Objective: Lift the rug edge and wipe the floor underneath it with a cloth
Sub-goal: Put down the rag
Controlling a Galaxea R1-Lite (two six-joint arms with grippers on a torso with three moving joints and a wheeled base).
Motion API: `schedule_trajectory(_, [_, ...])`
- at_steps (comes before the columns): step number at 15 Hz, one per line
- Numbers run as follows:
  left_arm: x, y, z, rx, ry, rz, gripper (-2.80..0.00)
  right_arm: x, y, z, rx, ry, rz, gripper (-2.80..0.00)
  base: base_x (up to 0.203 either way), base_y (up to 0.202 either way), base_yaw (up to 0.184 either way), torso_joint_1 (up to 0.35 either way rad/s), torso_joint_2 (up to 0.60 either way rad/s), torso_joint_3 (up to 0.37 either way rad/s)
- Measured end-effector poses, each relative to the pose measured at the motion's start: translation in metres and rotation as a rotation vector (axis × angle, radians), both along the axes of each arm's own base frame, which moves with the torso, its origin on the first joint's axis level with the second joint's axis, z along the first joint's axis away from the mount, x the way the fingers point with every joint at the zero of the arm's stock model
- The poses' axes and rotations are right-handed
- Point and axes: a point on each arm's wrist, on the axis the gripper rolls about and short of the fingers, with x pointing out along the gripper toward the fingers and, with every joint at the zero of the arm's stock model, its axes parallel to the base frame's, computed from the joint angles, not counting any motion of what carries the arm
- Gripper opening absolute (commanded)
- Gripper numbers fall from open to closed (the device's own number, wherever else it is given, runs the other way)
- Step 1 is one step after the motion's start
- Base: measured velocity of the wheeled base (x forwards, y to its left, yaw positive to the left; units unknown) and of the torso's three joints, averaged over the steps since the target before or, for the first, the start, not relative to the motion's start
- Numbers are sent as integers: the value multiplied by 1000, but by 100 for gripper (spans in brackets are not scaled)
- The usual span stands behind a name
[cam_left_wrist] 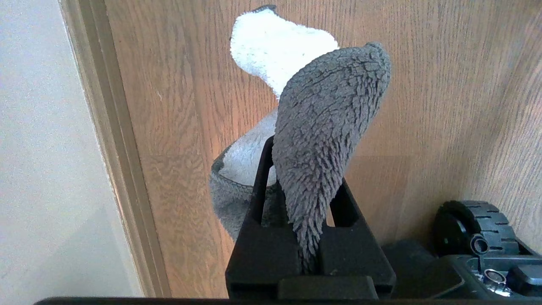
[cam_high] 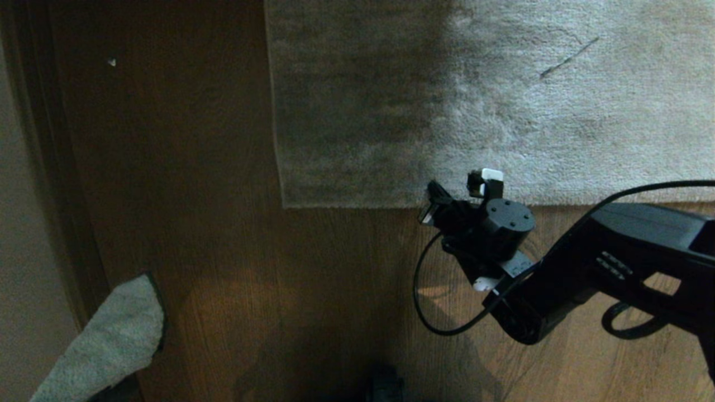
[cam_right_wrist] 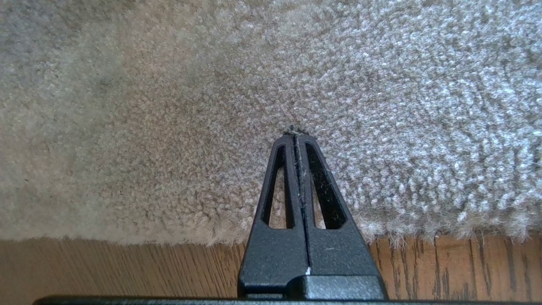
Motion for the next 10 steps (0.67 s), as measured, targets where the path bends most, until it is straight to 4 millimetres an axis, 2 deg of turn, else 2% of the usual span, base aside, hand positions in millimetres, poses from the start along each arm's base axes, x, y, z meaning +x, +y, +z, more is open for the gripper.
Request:
schedule_trajectory(5, [0,0,0,0,0,0,-280,-4,0,8,3,-10,7,-280,0,0,0,0,0,0])
schedule_trajectory(10, [0,0,0,0,0,0,-280,-21,10,44,56,-95,81,-280,0,0,0,0,0,0])
